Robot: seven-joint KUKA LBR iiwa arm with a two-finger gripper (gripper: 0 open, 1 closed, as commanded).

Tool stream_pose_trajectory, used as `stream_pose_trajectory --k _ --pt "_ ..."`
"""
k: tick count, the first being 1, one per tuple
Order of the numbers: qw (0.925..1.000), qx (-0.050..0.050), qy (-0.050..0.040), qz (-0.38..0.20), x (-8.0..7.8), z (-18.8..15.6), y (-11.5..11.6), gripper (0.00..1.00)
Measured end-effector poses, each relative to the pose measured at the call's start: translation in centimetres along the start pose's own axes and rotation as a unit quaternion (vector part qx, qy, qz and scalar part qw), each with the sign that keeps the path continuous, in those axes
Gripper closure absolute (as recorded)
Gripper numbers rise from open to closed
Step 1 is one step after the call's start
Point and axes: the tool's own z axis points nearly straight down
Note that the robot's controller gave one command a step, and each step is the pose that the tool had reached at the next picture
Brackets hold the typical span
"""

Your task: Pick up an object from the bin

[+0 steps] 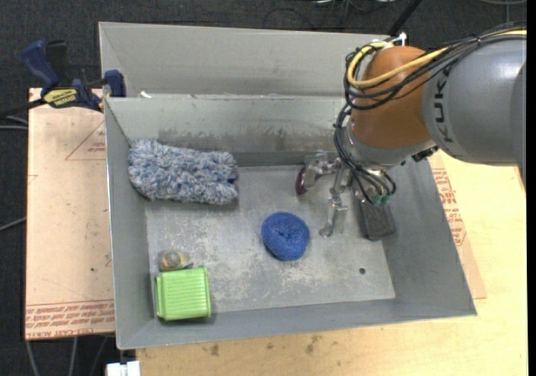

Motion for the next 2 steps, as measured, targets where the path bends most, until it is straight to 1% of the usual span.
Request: stream_pose_trajectory --k 1,2 --pt "0.9968 -0.001 0.0007 -0.079 0.7 2.7 1.8 0.00" --pt "0.9951 0.000 0.0004 -0.099 2.6 5.3 5.4 1.00"
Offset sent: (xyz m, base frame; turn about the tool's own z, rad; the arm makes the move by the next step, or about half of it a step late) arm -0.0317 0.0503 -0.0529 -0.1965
